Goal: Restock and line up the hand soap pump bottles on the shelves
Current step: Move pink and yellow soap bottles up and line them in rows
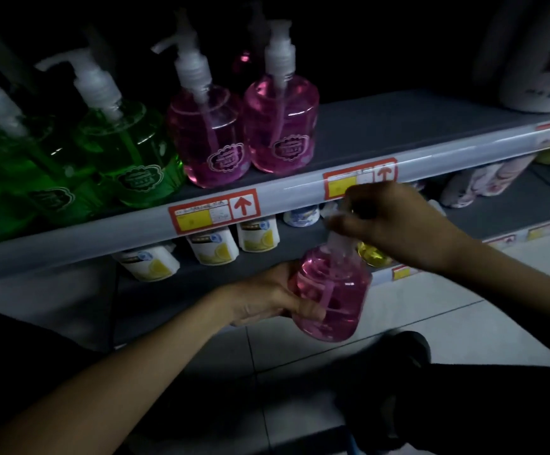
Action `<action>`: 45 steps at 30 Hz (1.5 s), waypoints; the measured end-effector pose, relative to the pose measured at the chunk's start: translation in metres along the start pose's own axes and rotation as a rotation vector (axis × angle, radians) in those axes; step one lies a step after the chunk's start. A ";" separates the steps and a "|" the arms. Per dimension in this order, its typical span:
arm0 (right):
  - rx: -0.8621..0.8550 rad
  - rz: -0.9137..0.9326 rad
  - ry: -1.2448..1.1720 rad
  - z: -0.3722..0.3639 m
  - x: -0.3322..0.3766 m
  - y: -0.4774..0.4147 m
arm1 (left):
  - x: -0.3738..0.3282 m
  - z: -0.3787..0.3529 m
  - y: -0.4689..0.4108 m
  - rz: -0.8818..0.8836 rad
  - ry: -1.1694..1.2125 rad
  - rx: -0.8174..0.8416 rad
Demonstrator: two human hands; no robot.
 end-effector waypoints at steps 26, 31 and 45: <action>-0.064 -0.007 -0.794 0.046 0.014 0.007 | -0.132 -0.014 0.023 -0.619 -0.389 -0.665; -0.158 0.115 -0.782 0.063 0.020 -0.004 | -0.150 -0.015 0.019 -0.652 -0.547 -0.737; -0.358 0.043 -0.498 0.126 -0.050 -0.080 | -0.197 0.016 0.040 -0.061 -1.398 -1.200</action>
Point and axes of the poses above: each hand's wrist, its own y-axis away from the middle knuckle, its own z-axis out of the back of the hand, x = y × z, the point moved 9 cm from there along -y, towards the middle knuckle, and after that the axes turned 15 degrees about x, right-handed, at the moved point
